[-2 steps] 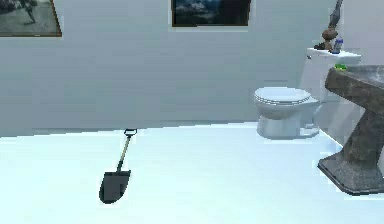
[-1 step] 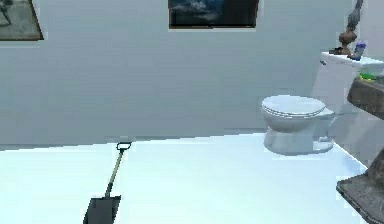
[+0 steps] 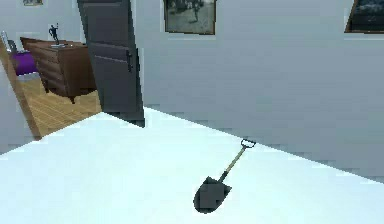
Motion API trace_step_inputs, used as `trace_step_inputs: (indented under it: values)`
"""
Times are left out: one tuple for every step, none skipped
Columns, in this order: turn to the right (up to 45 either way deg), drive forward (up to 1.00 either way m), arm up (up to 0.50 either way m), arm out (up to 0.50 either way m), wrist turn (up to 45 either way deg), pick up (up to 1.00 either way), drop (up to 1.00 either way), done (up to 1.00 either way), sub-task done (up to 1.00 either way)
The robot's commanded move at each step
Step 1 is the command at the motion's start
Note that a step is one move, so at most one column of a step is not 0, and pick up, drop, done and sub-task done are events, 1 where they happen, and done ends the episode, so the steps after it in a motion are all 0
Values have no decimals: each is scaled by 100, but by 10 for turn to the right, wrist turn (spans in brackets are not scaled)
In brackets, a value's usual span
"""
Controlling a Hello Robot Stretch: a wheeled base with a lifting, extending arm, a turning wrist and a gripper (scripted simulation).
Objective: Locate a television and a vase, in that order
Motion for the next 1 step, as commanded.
trace_step_inputs:
  values:
    - [0, 50, 0, 0, 0, 0, 0, 0, 0]
